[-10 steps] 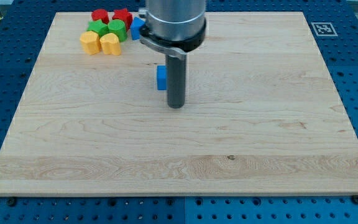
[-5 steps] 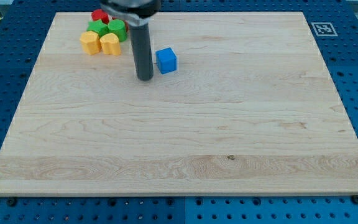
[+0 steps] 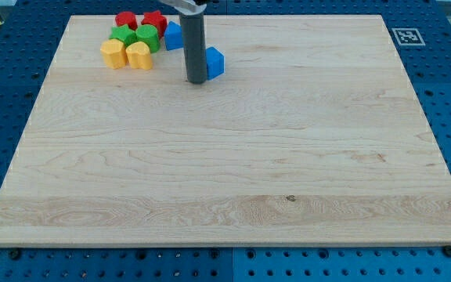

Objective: Place the blue cube right to the yellow heart

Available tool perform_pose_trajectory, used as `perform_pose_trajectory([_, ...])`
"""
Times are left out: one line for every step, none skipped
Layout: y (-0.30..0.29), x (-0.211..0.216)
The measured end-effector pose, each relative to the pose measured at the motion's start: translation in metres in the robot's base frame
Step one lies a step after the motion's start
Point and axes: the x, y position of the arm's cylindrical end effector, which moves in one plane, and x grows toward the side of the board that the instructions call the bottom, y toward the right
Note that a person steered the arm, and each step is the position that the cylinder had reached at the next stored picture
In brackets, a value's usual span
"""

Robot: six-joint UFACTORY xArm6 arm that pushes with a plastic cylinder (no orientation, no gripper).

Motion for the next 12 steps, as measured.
perform_pose_trajectory([0.033, 0.025])
perform_pose_trajectory([0.059, 0.007])
perform_pose_trajectory([0.06, -0.023])
perform_pose_trajectory([0.041, -0.042])
perform_pose_trajectory([0.009, -0.069])
perform_pose_trajectory([-0.003, -0.082])
perform_pose_trajectory([-0.005, -0.082])
perform_pose_trajectory([0.014, -0.077])
perform_pose_trajectory([0.017, -0.058])
perform_pose_trajectory([0.006, -0.048])
perform_pose_trajectory([-0.02, -0.048])
perform_pose_trajectory([-0.021, -0.048])
